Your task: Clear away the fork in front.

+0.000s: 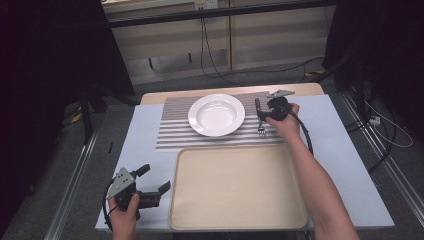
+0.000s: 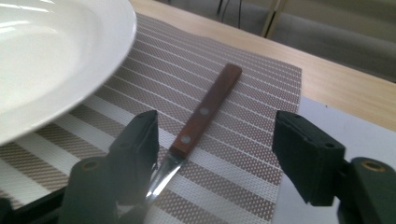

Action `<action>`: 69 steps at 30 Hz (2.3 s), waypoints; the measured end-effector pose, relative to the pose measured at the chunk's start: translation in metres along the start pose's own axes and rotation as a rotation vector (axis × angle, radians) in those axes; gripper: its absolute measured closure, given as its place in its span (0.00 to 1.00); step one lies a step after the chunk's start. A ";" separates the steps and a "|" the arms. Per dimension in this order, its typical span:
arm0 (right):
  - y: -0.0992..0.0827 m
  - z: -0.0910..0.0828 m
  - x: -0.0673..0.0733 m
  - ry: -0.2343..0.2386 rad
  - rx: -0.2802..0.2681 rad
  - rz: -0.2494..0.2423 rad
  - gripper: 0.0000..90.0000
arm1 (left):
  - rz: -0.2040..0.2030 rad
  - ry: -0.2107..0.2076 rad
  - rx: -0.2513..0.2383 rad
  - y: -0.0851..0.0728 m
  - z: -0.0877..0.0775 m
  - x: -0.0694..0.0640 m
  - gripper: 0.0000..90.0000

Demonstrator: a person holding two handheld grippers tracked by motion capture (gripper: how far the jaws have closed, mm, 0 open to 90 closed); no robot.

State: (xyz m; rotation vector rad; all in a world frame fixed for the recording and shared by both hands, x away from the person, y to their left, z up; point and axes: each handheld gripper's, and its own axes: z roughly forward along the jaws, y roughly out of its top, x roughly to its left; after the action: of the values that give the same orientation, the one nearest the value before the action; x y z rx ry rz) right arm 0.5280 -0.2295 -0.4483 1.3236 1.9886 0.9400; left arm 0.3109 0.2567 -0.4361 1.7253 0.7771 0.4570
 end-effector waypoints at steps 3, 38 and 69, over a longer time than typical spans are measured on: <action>0.000 0.011 -0.001 0.017 0.050 0.014 0.55 | 0.011 0.006 -0.002 0.001 0.001 0.000 0.02; -0.027 -0.030 -0.006 0.190 0.235 -0.024 0.87 | 0.031 0.027 -0.034 0.005 -0.006 -0.006 0.03; -0.028 -0.033 0.006 0.108 0.254 -0.011 0.85 | 0.035 0.028 -0.034 0.005 -0.009 -0.006 0.03</action>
State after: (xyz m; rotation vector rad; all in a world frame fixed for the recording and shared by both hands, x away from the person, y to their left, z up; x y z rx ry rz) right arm 0.4856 -0.2392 -0.4520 1.4210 2.2556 0.7884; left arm 0.3017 0.2580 -0.4280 1.7069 0.7559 0.5163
